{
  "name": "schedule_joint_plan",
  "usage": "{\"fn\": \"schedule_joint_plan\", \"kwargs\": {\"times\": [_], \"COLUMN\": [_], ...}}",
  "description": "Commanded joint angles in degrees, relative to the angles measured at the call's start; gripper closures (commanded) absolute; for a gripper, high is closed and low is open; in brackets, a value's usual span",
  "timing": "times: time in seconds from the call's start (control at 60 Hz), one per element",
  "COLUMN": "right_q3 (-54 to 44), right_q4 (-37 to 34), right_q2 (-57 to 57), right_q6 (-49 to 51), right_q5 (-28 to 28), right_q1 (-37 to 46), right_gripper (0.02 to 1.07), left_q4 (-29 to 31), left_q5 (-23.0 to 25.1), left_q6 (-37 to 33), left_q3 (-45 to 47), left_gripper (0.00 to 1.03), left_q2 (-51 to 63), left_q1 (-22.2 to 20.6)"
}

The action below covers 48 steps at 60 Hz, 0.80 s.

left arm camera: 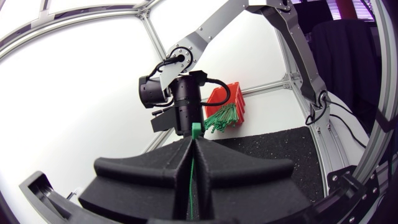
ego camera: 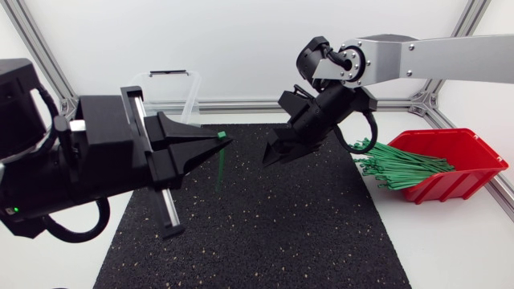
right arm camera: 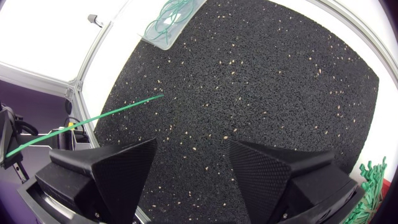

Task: Take a green cable tie from the red box, thread the tail through the head to close it, then place it in the transparent bin on the left.

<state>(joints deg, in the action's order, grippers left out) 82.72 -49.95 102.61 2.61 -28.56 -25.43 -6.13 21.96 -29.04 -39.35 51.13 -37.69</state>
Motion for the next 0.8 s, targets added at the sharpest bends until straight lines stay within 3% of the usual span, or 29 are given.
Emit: {"fn": "schedule_joint_plan", "kwargs": {"times": [0.0, 0.183, 0.367, 0.6, 0.65, 0.7, 0.75, 0.783], "right_q3": [0.3, -0.6, -0.2, -2.0, -2.7, -3.4, -4.8, -4.8], "right_q4": [-0.7, 0.2, 1.3, 6.0, 6.5, 6.6, 8.7, 8.1], "right_q2": [1.8, 1.5, 1.1, -0.7, -0.6, 0.5, 0.2, 0.4], "right_q6": [-2.8, -3.7, -3.6, -5.2, -4.6, -2.3, -0.8, 0.1], "right_q5": [-0.3, -4.1, -3.5, -2.0, 0.7, -1.6, 1.4, 0.1], "right_q1": [-0.1, 1.0, 1.3, 2.7, 2.2, 1.9, 1.3, 1.5], "right_gripper": [0.25, 0.12, 0.07, 0.07, 0.07, 0.07, 0.08, 0.11], "left_q4": [-1.3, -4.1, -6.5, -8.1, -8.1, -8.1, -8.1, -8.1], "left_q5": [-0.3, -3.1, -5.0, -6.6, -6.6, -6.6, -6.6, -6.8], "left_q6": [-2.2, -5.1, -6.8, -8.1, -8.1, -8.1, -8.1, -8.1], "left_q3": [1.5, 3.3, 4.1, 4.6, 4.6, 4.6, 4.5, 4.5], "left_gripper": [1.0, 1.0, 1.0, 1.0, 1.0, 1.0, 1.0, 1.0], "left_q2": [-0.6, -0.7, -0.6, 0.1, 0.2, 0.4, 0.5, 0.6], "left_q1": [-0.4, -1.8, -2.4, -2.9, -2.9, -2.9, -3.0, -3.0]}}
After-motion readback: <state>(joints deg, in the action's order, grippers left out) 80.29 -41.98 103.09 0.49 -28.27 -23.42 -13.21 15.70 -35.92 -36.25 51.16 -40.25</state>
